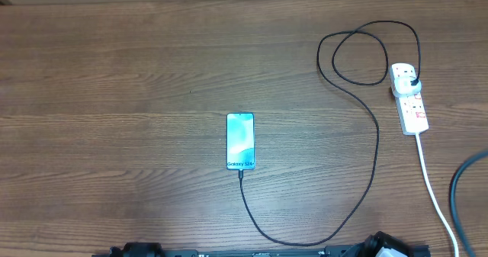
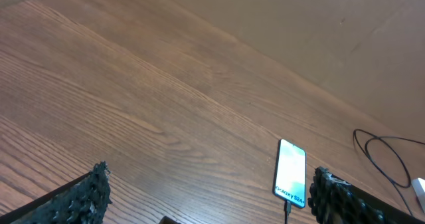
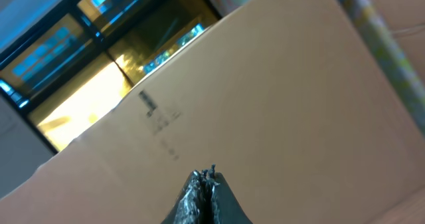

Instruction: Plug charger to phone and switch on socket

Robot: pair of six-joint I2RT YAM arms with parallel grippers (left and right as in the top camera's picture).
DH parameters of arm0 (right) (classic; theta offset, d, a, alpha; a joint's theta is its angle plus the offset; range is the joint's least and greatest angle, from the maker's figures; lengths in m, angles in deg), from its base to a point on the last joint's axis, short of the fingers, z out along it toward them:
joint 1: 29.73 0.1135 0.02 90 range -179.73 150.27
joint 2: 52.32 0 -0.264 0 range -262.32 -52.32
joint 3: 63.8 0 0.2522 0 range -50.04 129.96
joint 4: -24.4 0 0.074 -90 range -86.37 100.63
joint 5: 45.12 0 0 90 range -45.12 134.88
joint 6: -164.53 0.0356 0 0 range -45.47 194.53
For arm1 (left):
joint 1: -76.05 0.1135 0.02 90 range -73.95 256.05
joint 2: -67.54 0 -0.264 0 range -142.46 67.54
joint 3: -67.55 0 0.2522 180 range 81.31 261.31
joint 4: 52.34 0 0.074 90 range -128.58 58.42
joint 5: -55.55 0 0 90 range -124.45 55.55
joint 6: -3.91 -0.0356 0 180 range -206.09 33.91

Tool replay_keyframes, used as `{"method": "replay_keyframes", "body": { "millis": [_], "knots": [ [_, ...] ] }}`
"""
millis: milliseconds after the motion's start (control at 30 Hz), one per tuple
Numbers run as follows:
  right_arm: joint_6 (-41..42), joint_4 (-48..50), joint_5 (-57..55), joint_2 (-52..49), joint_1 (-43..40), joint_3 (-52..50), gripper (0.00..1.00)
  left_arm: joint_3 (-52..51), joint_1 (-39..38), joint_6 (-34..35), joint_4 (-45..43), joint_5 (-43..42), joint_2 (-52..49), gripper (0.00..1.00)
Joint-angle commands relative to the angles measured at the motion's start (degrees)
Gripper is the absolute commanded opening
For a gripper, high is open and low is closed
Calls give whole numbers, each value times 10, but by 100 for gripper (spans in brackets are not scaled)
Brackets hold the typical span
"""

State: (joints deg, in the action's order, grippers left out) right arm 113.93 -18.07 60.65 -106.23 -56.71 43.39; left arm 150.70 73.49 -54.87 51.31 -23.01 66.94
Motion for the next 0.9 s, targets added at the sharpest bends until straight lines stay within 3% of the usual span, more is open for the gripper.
{"method": "replay_keyframes", "body": {
  "millis": [0, 333, 600, 867],
  "knots": [
    [-20, -26, 25, 5, 32, 1, 4, 5, 4, 3, -1, 7, 3, 100],
    [-52, -52, 23, 44, 201, -1, 4, 4, 4, 37, -22, 7, 3, 100],
    [-52, -65, 23, 90, 231, -1, 4, -43, 4, 37, -191, 16, 3, 100],
    [-51, -54, 23, 152, 231, -27, 4, -200, 4, 37, -324, -22, 3, 100]
  ]
}}
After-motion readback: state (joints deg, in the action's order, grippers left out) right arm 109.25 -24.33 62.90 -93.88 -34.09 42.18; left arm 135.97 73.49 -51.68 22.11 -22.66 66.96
